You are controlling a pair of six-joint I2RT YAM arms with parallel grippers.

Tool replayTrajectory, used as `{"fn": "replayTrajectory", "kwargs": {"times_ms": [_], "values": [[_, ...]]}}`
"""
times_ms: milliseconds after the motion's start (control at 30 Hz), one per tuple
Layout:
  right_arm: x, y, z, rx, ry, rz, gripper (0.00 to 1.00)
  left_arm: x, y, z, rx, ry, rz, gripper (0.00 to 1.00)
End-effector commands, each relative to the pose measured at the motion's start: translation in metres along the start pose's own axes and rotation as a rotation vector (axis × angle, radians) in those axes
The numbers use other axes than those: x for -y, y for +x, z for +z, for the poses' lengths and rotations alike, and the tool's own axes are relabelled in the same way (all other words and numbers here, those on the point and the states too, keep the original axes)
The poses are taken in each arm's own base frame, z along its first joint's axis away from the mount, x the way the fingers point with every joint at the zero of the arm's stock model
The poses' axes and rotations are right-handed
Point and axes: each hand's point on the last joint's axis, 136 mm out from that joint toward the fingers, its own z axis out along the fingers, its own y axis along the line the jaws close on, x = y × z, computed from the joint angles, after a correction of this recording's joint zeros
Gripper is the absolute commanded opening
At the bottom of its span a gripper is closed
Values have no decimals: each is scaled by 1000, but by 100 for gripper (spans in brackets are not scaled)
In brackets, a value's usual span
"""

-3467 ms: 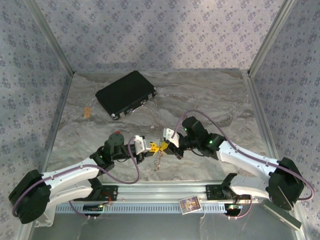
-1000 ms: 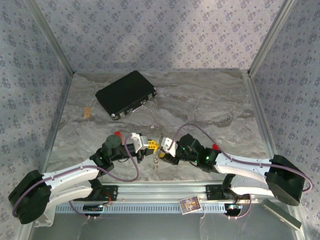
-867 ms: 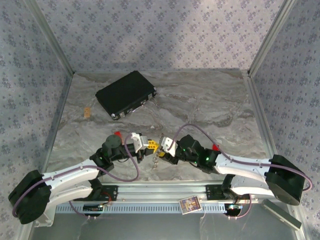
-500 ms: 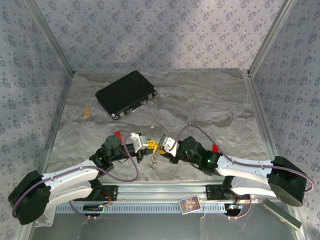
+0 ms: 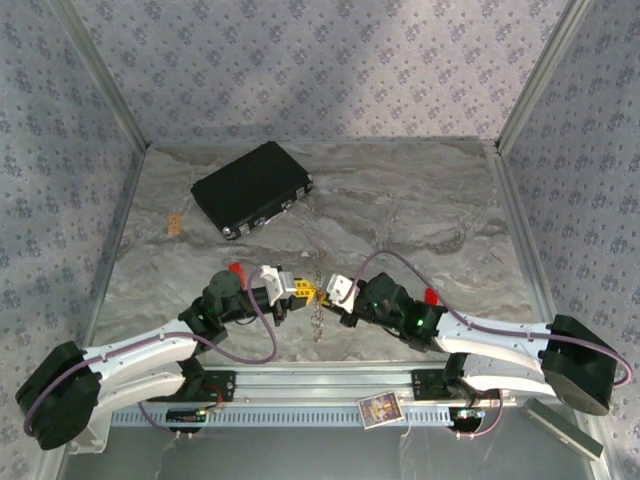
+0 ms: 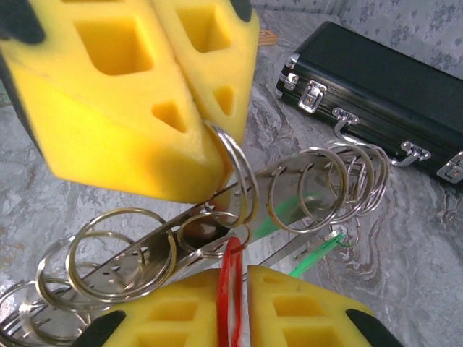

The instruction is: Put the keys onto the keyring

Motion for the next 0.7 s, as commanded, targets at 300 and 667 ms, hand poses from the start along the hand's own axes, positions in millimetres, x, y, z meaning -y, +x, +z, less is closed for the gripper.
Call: {"fn": "replayTrajectory", "kwargs": {"times_ms": [300, 667], "values": [[-11, -6, 9, 43, -53, 21, 36, 1, -24, -4, 88, -7, 35, 0], [-14, -5, 7, 38, -69, 28, 43, 0, -24, -4, 90, -15, 38, 0]]}}
